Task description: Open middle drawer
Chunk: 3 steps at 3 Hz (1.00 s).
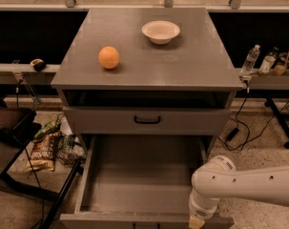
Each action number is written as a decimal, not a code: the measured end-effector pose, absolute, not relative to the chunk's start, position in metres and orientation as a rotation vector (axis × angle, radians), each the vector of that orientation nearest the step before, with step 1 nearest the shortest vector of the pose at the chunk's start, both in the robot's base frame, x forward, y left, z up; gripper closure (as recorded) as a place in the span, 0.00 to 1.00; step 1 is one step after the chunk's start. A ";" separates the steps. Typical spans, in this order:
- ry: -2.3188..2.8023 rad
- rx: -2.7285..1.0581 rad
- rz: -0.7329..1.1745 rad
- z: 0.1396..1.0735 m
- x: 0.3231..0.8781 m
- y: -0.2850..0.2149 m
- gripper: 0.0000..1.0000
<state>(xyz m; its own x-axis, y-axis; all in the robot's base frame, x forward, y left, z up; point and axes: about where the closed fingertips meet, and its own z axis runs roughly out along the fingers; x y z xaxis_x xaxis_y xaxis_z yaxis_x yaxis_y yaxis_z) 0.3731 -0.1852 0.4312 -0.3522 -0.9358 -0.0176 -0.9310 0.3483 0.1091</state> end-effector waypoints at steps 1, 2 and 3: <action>-2.523 1.722 -0.197 0.427 0.349 -0.188 1.00; -2.523 1.722 -0.198 0.428 0.348 -0.187 1.00; -2.500 1.706 -0.236 0.426 0.332 -0.188 0.73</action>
Offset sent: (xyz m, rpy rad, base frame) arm -0.2045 -0.0434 -0.0258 0.0448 0.3451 -0.1011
